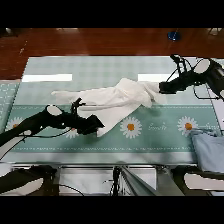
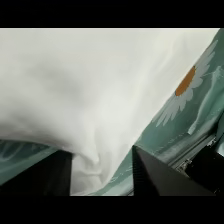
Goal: Fold the shirts.
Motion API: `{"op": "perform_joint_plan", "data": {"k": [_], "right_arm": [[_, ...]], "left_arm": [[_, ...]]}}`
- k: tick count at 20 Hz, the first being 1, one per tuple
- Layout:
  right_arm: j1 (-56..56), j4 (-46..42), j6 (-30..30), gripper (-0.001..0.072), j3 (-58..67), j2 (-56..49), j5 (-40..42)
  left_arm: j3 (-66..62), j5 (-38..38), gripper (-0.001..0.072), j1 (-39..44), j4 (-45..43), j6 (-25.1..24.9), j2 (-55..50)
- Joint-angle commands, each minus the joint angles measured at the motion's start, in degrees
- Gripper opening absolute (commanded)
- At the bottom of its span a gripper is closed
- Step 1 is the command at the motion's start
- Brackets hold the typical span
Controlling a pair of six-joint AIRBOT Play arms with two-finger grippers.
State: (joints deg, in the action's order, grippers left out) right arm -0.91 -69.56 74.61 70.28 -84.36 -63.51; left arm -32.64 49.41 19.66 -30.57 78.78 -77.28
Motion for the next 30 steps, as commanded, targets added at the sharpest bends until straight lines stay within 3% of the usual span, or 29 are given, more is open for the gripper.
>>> {"op": "perform_joint_plan", "data": {"k": [1, 2, 5, 11, 18, 24, 27, 30], "right_arm": [[0.0, 0.0, 0.0, 0.0027, 0.0, 0.0, -0.9], [0.0, 0.0, 0.0, 0.0027, 0.0, 0.0, -1.2], [0.0, 0.0, 0.0, 0.0027, 0.0, 0.0, -1.6], [0.0, 0.0, -0.6, 0.0027, 0.0, 4.8, -1.8], [0.0, -2.8, -0.7, 0.0027, 10.7, 25.8, -1.7], [0.0, -12.4, 4.4, 0.0027, 26.5, 36.5, -3.0], [0.0, -16.2, 6.6, 0.0027, 33.0, 39.3, -3.7], [0.0, -18.2, 8.5, 0.0027, 36.7, 41.2, -5.8]], "left_arm": [[-2.5, -1.7, 0.03, 1.5, 0.2, 0.5, -4.3], [-2.8, -1.3, 0.016, 1.6, 0.2, -0.2, -5.0], [-3.3, 1.2, 0.0031, 1.7, 0.2, -5.2, -5.7], [-7.1, 5.9, 0.0026, 1.4, 0.2, -9.2, -0.9], [-21.7, 3.5, 0.0025, -5.2, -0.6, -8.4, 27.1], [-36.7, 2.2, 0.0024, -17.6, -14.0, -3.0, 48.5], [-41.7, 2.3, 0.0024, -22.1, -21.9, -0.9, 54.2], [-43.9, 2.6, 0.0025, -24.0, -24.5, -0.7, 56.7]]}}
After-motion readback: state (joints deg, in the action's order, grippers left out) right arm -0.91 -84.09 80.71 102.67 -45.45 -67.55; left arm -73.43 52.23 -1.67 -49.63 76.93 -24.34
